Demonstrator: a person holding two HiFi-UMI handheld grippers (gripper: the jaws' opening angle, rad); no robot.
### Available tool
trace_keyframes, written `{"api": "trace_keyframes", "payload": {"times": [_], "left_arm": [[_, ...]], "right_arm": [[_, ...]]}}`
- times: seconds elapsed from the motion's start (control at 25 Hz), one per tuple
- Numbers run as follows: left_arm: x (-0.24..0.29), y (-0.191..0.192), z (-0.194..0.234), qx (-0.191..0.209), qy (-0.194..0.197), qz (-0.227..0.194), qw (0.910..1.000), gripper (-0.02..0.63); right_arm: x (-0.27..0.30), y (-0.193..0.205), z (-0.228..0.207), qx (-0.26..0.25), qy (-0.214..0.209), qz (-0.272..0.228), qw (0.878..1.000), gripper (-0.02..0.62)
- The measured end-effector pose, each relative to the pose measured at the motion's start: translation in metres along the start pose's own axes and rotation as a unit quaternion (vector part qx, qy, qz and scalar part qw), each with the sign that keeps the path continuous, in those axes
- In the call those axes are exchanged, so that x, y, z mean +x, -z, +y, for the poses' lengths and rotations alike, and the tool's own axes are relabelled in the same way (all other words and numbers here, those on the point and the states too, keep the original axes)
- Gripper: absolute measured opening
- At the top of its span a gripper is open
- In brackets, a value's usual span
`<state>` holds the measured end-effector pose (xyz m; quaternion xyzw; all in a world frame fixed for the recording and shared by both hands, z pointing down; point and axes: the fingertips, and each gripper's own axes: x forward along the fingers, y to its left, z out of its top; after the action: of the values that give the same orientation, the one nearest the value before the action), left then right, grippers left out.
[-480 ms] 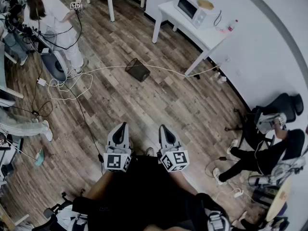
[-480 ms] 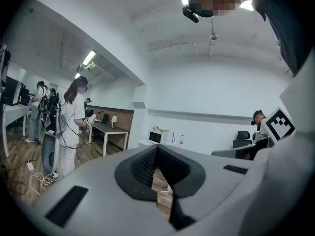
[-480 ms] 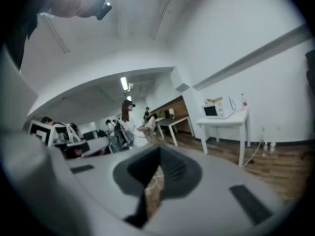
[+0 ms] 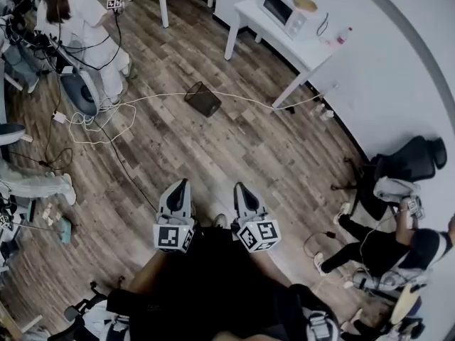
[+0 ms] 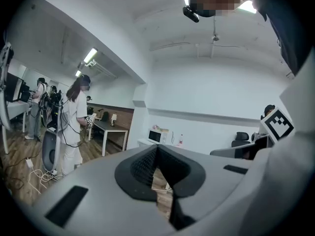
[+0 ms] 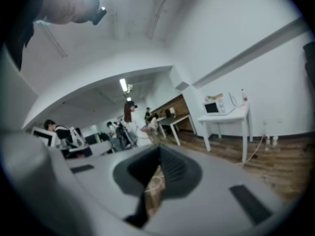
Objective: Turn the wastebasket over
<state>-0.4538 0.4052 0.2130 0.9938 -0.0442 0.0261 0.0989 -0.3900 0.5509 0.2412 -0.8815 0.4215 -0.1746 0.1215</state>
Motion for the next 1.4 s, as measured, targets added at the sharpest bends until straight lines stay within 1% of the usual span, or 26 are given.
{"api": "trace_keyframes", "payload": {"times": [0.16,0.36,0.76,0.84,1.0,1.16,1.4], "left_arm": [[-0.001,0.005,0.006,-0.005,0.004,0.002,1.0,0.034],[0.0,0.006,0.018,-0.009,0.013,0.007,0.9998,0.034],[-0.007,0.009,0.067,-0.026,0.03,0.007,0.9992,0.034],[-0.008,0.009,0.079,-0.031,0.028,0.009,0.9991,0.034],[-0.009,0.01,0.094,-0.025,0.023,0.006,0.9994,0.034],[-0.001,0.01,0.111,-0.035,0.012,0.012,0.9993,0.034],[0.021,0.009,0.13,-0.033,-0.006,0.015,0.9993,0.034]], "right_arm": [[0.002,0.006,0.004,0.008,0.002,0.001,1.0,0.032],[0.01,0.008,0.012,0.002,0.011,0.002,1.0,0.032],[0.036,0.02,0.042,-0.005,0.043,-0.003,0.999,0.032],[0.042,0.024,0.048,-0.01,0.045,-0.001,0.999,0.032],[0.053,0.026,0.053,-0.015,0.046,0.005,0.999,0.032],[0.071,0.024,0.058,-0.015,0.041,0.007,0.999,0.032],[0.103,0.024,0.049,-0.013,0.03,0.016,0.999,0.032]]}}
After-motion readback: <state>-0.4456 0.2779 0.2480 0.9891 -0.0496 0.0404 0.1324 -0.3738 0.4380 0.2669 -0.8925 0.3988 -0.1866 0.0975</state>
